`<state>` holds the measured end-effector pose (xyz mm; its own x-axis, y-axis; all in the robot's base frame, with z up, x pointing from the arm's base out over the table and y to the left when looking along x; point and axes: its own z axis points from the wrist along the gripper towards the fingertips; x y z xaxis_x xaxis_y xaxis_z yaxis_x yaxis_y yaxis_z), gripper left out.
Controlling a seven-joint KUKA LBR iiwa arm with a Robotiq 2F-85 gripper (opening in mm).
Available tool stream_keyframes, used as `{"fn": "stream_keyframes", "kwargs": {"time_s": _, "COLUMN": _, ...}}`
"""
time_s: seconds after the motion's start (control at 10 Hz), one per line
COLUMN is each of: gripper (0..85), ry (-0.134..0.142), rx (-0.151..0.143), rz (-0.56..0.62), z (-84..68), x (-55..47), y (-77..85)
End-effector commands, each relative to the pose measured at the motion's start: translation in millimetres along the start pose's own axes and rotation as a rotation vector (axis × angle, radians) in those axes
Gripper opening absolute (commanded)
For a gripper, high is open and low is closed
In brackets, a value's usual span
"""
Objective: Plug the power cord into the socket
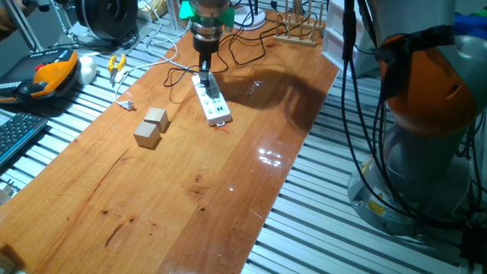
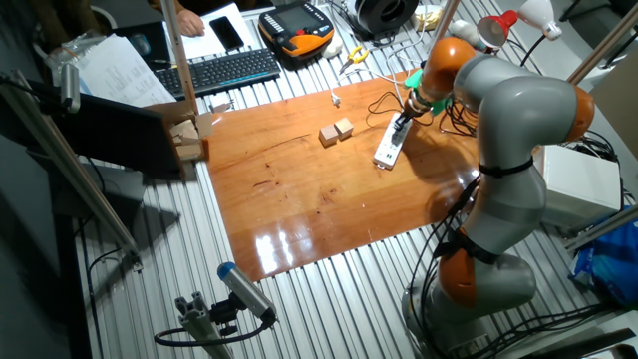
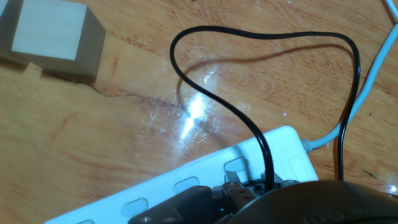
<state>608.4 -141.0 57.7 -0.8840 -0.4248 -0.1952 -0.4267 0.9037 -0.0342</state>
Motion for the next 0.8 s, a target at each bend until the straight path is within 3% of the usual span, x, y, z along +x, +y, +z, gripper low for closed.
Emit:
{"fn": "stream_keyframes", "kwargs": {"time_s": 0.0, "gripper": 0.0, "ry": 0.004, "rx": -0.002, "rz": 0.001, "z": 2.9, "x": 2.5, "y": 1.6}}
{"fn": "stream_keyframes", "kwargs": {"time_s": 0.3, "gripper": 0.0, "ry": -0.001, "rx": 0.012, "rz": -0.001, "z": 4.1, "x": 3.8, "y": 1.1}}
{"fn": "stream_keyframes", "kwargs": {"time_s": 0.7, "gripper": 0.0, "ry": -0.01, "rx": 0.006, "rz": 0.001, "z": 10.0, "x": 8.3, "y": 1.5}}
